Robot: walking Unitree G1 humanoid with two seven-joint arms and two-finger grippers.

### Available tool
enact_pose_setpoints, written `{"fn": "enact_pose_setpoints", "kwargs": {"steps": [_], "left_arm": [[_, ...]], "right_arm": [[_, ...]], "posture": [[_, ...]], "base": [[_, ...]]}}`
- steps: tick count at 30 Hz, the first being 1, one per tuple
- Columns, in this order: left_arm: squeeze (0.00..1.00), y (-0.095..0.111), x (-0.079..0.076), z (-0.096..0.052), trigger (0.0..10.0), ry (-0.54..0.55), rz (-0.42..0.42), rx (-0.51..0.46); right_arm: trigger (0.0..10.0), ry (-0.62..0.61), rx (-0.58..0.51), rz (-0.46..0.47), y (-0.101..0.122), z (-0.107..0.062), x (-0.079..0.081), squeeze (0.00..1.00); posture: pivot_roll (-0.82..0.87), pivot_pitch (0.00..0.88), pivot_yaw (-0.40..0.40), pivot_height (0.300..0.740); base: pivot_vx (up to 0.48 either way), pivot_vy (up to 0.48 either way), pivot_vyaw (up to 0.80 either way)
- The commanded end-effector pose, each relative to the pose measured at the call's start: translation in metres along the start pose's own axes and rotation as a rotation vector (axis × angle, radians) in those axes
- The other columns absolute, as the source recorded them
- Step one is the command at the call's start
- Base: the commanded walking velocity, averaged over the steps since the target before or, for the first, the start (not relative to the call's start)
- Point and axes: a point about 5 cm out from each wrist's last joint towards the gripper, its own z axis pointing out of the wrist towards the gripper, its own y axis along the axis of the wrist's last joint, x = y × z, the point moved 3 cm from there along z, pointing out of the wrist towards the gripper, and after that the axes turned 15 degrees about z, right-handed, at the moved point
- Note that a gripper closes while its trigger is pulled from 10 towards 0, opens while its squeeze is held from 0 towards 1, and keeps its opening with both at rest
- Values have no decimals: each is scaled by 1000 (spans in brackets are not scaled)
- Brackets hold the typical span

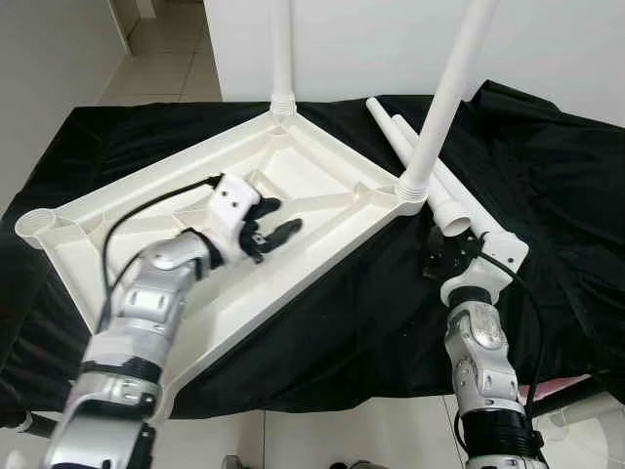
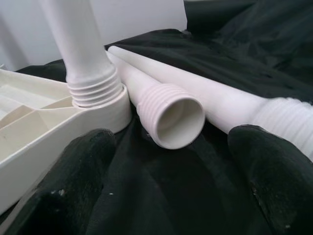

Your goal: Building children table

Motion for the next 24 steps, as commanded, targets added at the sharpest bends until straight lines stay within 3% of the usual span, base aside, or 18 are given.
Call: {"fn": "enact_pose_setpoints", "kwargs": {"steps": [1, 3, 8, 9, 11, 15, 24], "left_arm": [[0, 1, 10, 8, 10000, 188, -8, 39], [0, 8, 3, 22, 10000, 205, -33, 18], [0, 16, -7, 35, 10000, 188, -28, -8], [0, 29, -12, 49, 10000, 187, -48, -44], [0, 37, -15, 57, 10000, 184, -66, -67], [0, 46, -21, 63, 10000, 160, -63, -85], [0, 75, -57, 76, 10000, -7, -31, -156]], "right_arm": [[10000, 20, 8, 47, 1, 3, -1, 0], [10000, 34, 10, 90, 4, 7, -4, 0], [10000, 36, 22, 145, 4, 11, -7, 0], [10000, 57, 43, 198, 2, 15, -9, 0], [10000, 73, 55, 223, 1, 17, -9, 0], [10000, 79, 64, 271, 0, 21, -10, 0], [10000, 139, 96, 352, -1, 36, -8, 0]], "posture": [[-80, 115, 7, 740], [-85, 118, 8, 740], [-91, 133, 18, 740], [-89, 144, 24, 740], [-89, 144, 24, 740], [-81, 164, 29, 740], [-54, 201, 27, 740]], "base": [[0, 0, 0], [0, 0, 0], [0, 0, 0], [0, 0, 0], [0, 0, 0], [0, 0, 0], [0, 0, 0]]}}
